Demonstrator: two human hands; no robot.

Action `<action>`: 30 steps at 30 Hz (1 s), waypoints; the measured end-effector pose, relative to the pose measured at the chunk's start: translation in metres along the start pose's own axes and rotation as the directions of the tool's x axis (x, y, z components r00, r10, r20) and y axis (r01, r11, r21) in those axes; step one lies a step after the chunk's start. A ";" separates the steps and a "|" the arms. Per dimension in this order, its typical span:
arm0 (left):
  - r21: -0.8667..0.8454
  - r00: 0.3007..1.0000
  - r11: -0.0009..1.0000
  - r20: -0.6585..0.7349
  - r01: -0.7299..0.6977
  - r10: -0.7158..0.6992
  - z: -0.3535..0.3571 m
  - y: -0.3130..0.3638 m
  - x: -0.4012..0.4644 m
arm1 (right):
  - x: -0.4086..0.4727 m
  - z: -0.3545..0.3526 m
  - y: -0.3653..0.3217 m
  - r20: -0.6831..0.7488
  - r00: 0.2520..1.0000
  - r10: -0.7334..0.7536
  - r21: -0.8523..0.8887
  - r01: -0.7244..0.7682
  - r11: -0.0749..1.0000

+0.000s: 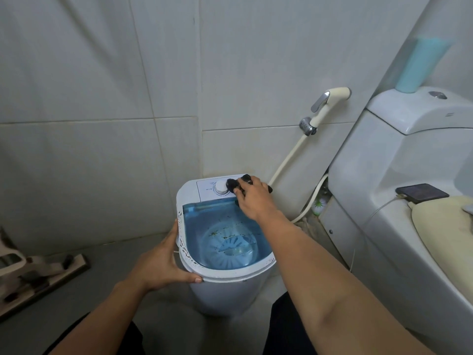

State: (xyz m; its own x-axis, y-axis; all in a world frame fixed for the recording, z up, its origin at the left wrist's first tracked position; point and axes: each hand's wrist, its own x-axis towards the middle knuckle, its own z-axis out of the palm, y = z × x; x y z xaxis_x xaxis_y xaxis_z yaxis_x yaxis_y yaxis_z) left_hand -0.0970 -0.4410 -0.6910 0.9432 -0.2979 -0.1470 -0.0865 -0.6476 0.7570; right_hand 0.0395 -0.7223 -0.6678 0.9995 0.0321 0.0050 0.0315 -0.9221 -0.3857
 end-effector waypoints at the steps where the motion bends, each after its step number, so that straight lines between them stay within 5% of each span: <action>1: 0.008 1.000 1.000 0.001 0.005 -0.005 -0.002 -0.002 0.002 | 0.000 0.001 -0.001 -0.006 1.000 0.003 -0.008 -0.003 1.000; 13: 0.081 0.999 0.997 0.040 0.005 -0.008 -0.020 -0.007 0.012 | 0.009 -0.001 0.008 -0.019 0.999 -0.041 -0.019 0.041 0.999; 21: 0.066 0.998 0.998 0.057 -0.008 0.004 -0.012 -0.013 0.005 | 0.011 -0.007 0.024 -0.040 0.993 -0.114 0.120 0.118 0.986; 30: 0.020 0.997 1.000 0.072 -0.020 0.019 -0.005 -0.018 -0.002 | -0.007 -0.005 0.025 -0.071 0.997 0.001 0.149 0.009 0.989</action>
State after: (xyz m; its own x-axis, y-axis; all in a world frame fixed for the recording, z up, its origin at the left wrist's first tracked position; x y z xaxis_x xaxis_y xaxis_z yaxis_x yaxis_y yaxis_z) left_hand -0.0959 -0.4249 -0.7014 0.9157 -0.3599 -0.1787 -0.1119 -0.6555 0.7469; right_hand 0.0336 -0.7475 -0.6732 0.9975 0.0034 0.0699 0.0393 -0.8538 -0.5192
